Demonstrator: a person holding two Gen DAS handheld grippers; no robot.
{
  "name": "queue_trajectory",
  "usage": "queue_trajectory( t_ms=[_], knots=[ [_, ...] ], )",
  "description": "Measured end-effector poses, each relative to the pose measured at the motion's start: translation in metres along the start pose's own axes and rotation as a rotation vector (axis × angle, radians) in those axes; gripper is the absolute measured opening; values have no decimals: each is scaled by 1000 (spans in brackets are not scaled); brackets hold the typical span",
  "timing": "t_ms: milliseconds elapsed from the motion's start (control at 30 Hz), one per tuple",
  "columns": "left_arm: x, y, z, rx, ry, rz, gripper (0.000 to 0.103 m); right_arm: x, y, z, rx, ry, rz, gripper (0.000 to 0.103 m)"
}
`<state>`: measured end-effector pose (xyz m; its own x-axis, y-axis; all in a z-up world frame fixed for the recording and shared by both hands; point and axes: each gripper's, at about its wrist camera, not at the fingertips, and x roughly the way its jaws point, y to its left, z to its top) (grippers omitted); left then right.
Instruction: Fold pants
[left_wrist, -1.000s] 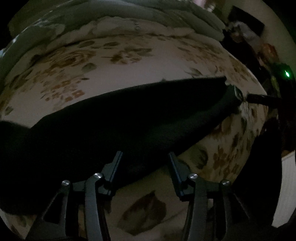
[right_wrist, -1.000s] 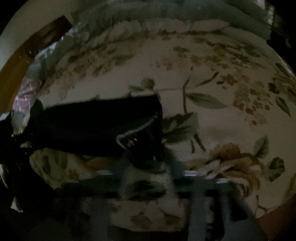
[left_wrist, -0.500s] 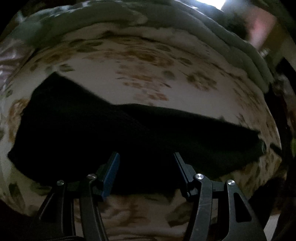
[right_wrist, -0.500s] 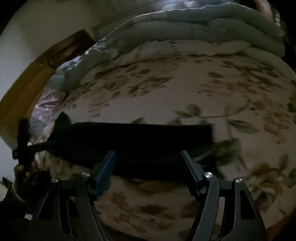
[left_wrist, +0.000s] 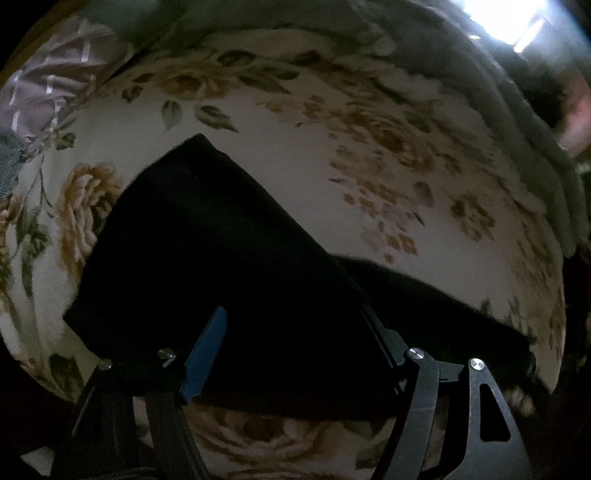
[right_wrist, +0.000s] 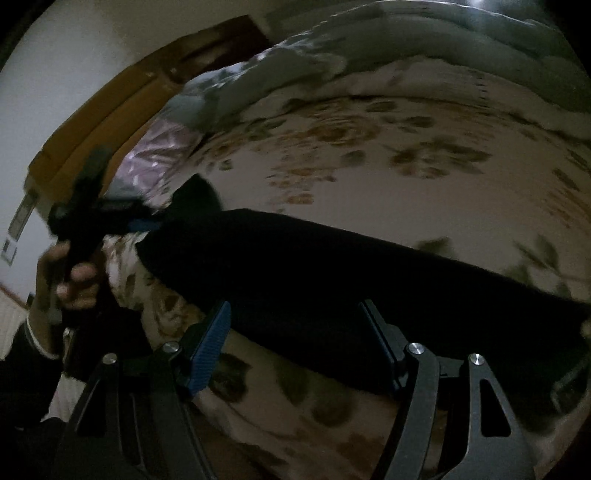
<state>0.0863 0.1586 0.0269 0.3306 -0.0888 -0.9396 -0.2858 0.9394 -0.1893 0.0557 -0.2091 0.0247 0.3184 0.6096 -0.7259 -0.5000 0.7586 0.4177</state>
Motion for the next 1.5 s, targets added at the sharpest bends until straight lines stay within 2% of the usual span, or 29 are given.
queue_trajectory(
  t_ms=[67,300,467,533,600,667,700,767,800,867,900,1067,1200,1333,1500],
  knots=[
    [6,-3,19,-10,29,21,73,13,12,6,-32,13,32,71],
    [62,-18,77,-5,228,154,73,65,48,26,-138,96,121,71],
    [101,-19,86,9,316,237,73,92,56,34,-181,151,152,71],
    [109,-19,85,17,328,252,73,102,57,36,-188,175,159,71],
    [112,-18,83,23,319,257,67,112,57,36,-196,201,161,71],
    [110,-16,80,29,295,264,49,120,58,34,-207,221,157,71],
    [107,-13,77,26,284,260,44,123,59,33,-215,231,158,69],
    [98,-3,69,9,250,226,20,129,62,31,-233,239,155,47],
    [92,2,64,0,237,210,16,132,62,30,-235,249,153,32],
    [76,13,56,-34,196,149,7,135,61,30,-228,253,141,14],
    [68,18,51,-51,170,116,7,134,60,30,-224,247,143,9],
    [21,48,19,-134,35,-26,5,114,66,37,-244,160,141,7],
    [-9,70,-4,-197,-39,-117,5,98,78,42,-302,107,121,7],
    [-26,81,-27,-243,-73,-171,4,94,88,38,-363,104,100,7],
    [-32,93,-50,-261,-115,-202,4,95,97,22,-401,130,88,7]
  ],
)
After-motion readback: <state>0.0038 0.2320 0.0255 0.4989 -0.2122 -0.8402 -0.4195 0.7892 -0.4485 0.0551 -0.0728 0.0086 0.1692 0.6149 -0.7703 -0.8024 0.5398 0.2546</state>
